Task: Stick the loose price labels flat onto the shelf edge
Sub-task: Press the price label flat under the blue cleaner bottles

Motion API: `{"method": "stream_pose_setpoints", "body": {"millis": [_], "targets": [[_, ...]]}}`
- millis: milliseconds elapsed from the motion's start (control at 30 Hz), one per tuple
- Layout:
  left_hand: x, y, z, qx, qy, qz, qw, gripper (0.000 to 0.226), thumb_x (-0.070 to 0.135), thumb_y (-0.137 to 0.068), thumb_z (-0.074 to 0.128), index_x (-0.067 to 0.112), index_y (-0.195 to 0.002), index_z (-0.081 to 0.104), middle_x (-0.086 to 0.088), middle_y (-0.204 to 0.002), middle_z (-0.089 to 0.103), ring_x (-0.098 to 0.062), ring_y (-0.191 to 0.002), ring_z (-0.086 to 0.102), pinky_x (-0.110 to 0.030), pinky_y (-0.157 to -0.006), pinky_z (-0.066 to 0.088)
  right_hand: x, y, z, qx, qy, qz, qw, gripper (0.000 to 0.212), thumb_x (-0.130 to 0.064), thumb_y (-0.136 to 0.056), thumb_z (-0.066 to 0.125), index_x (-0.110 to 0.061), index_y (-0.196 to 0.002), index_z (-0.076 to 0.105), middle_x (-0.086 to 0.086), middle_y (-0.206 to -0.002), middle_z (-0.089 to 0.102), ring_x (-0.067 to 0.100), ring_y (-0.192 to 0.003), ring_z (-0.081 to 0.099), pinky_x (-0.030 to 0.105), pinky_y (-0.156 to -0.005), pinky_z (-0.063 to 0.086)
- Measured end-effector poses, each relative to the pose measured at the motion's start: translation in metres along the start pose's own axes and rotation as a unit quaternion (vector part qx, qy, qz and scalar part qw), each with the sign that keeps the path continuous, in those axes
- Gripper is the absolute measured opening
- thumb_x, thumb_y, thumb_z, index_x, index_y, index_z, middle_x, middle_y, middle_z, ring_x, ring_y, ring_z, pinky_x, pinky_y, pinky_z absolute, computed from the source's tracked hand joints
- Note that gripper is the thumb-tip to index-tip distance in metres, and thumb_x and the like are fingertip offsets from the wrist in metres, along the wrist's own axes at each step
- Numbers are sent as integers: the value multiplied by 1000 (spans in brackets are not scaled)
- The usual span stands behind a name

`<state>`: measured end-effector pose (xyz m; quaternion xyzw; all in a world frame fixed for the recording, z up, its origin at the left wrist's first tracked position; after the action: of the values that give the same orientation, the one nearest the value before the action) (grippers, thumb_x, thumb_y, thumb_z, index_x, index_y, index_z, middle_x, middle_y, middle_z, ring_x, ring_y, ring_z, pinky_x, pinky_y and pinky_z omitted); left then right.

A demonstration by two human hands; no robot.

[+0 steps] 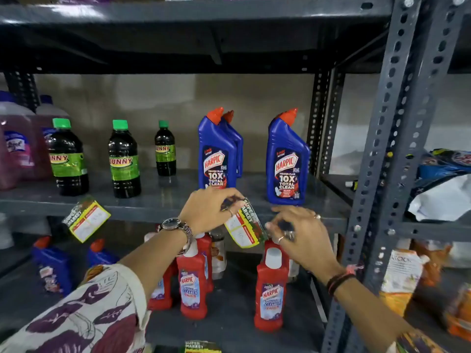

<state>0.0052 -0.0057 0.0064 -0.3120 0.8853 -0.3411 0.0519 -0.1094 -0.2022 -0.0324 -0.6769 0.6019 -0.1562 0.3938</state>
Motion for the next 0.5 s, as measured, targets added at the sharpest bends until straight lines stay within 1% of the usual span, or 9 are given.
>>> {"method": "stream_pose_setpoints", "body": {"millis": [67,133,233,300,400,500], "targets": [[-5,2,3,6,37,-10,999,21,49,-88,54,39,-105,63,19,-94,73,3,-86,66,-31,-72,56,2,4,11,-14,28,-4,1000,29,-52,-80,55,-26,-84,68,-7,-119,64,15,-110,56,40,-96,44],[-6,5,5,1,63,-24,998,21,48,-86,58,41,-106,61,20,-94,73,5,-87,66,-29,-74,55,4,9,21,-22,39,-4,999,29,-50,-79,59,-25,-86,70,-4,-125,62,17,-115,52,40,-101,39],[-2,5,5,-1,87,-32,996,26,50,-84,61,45,-109,60,21,-95,72,7,-88,65,-23,-73,53,4,10,28,-6,51,1,999,18,-39,-75,72,-24,-84,72,0,-127,60,22,-118,49,45,-100,39],[2,5,5,6,98,-39,994,22,48,-84,62,44,-106,63,22,-92,71,6,-87,65,-22,-72,52,2,11,30,-3,55,12,998,16,-33,-73,75,-21,-83,73,2,-128,59,25,-119,48,45,-100,38],[5,4,7,24,95,-50,994,14,45,-84,63,35,-94,65,19,-87,71,1,-85,65,-25,-68,52,1,10,32,9,54,17,998,10,-27,-77,73,-19,-82,71,2,-127,60,24,-117,49,44,-100,39],[3,5,9,6,71,-48,996,12,42,-88,59,30,-92,60,14,-91,73,-4,-85,64,-24,-62,47,3,8,30,17,74,0,997,10,-26,-84,65,-17,-87,67,2,-122,63,24,-112,53,42,-98,39]]}}
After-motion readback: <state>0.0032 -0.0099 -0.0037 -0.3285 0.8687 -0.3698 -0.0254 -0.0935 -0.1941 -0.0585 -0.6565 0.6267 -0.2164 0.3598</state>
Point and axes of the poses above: each hand's wrist, its own y-axis away from the middle knuckle, its own z-axis out of the palm, x = y × z, the point moved 1 cm from there along -y, towards the middle knuckle
